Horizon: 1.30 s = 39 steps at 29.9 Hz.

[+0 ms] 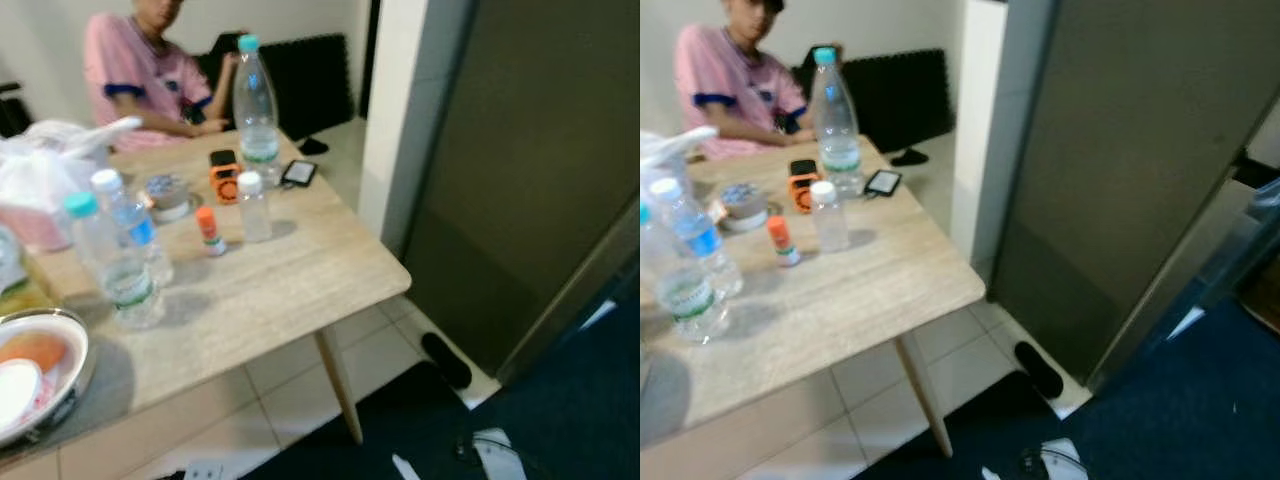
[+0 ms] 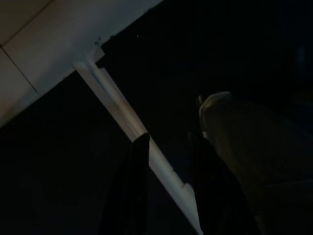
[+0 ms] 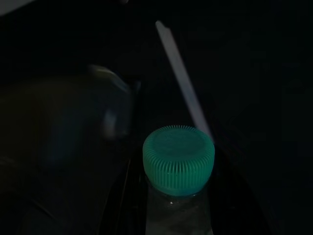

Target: Restocking fridge

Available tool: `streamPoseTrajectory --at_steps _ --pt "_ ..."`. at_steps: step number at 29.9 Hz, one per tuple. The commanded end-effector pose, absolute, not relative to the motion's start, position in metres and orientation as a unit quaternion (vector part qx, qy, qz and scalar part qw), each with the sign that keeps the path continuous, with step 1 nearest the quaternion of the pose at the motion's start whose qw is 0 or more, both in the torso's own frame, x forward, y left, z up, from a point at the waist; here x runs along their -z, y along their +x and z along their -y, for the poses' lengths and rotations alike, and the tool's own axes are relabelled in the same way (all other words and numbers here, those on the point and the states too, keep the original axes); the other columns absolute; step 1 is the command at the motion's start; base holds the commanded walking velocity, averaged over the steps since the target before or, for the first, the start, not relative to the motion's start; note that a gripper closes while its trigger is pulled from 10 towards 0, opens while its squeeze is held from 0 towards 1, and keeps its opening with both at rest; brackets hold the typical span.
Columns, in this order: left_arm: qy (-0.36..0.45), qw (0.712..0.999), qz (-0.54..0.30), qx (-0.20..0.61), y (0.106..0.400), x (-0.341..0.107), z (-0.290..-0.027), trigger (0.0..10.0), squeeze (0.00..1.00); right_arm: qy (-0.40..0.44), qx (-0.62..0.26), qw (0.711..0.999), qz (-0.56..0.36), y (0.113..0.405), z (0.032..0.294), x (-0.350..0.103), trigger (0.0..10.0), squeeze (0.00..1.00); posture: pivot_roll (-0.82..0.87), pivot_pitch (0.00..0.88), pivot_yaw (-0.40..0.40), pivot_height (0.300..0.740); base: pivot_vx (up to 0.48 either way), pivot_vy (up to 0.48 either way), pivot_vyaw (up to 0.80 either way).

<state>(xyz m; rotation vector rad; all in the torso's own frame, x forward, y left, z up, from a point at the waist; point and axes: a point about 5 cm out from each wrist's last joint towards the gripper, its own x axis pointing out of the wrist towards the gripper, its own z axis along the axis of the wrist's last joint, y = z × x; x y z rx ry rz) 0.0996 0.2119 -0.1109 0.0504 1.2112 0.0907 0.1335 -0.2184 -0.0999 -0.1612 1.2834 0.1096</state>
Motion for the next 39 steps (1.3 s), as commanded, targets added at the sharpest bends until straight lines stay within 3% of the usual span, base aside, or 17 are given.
streamPoseTrajectory --at_steps 1,8,14,39 --pt "0.019 0.817 -0.575 -0.035 0.0966 0.1123 -0.2085 10.0 0.00 -0.089 -0.044 0.794 -0.599 0.1297 0.2238 0.1002 10.0 0.00 -0.01 0.000 0.025 0.740 0.000 0.000 -0.79" --pt "0.003 0.815 -0.577 -0.045 0.0954 0.1127 -0.2083 10.0 0.00 -0.099 -0.050 0.803 -0.585 0.1337 0.2192 0.1000 10.0 0.00 -0.01 0.000 0.022 0.740 0.000 0.000 -0.79" --pt "-0.006 0.815 -0.577 -0.050 0.0947 0.1129 -0.2083 10.0 0.00 -0.102 -0.058 0.805 -0.581 0.1351 0.2156 0.1002 10.0 0.00 -0.01 0.000 0.025 0.740 0.000 0.000 0.00" --pt "-0.010 0.811 -0.583 -0.049 0.0930 0.1136 -0.2071 10.0 0.00 -0.115 -0.086 0.803 -0.579 0.1361 0.2155 0.0996 10.0 0.00 -0.01 0.000 0.021 0.740 0.000 -0.420 0.00"
